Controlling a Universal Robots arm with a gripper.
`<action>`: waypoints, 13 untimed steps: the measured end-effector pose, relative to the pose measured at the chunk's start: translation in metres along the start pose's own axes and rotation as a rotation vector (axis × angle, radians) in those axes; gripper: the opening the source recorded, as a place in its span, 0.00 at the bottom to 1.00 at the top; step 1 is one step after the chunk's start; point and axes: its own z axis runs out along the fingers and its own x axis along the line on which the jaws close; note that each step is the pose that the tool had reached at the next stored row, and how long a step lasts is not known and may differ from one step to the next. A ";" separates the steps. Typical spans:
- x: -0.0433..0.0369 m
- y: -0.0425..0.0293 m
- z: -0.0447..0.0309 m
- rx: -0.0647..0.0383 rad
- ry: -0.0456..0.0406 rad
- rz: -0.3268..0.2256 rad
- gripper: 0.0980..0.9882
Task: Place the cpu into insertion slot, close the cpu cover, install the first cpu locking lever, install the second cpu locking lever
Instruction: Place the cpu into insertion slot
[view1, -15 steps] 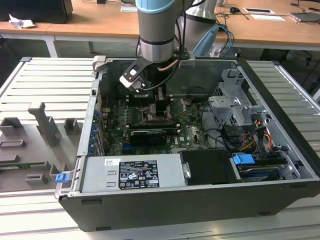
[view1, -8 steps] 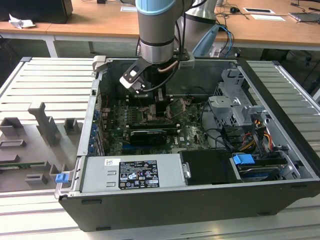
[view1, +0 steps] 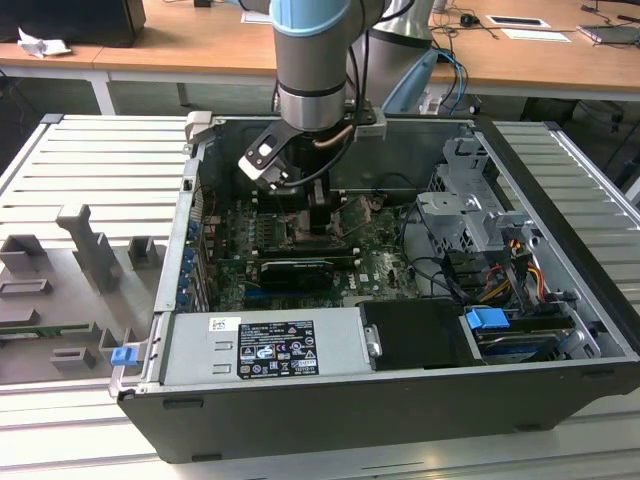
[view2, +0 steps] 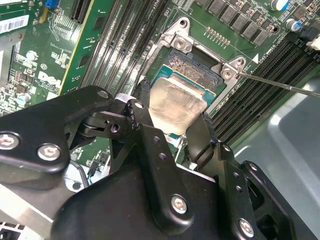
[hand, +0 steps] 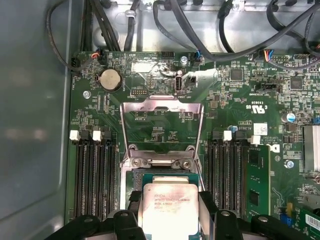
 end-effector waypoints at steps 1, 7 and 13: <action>0.0010 -0.0014 0.0022 0.000 0.0000 0.000 0.48; 0.0033 -0.0028 0.0082 0.000 -0.0001 0.000 0.48; 0.0034 -0.0032 0.0090 0.000 0.0000 0.000 0.48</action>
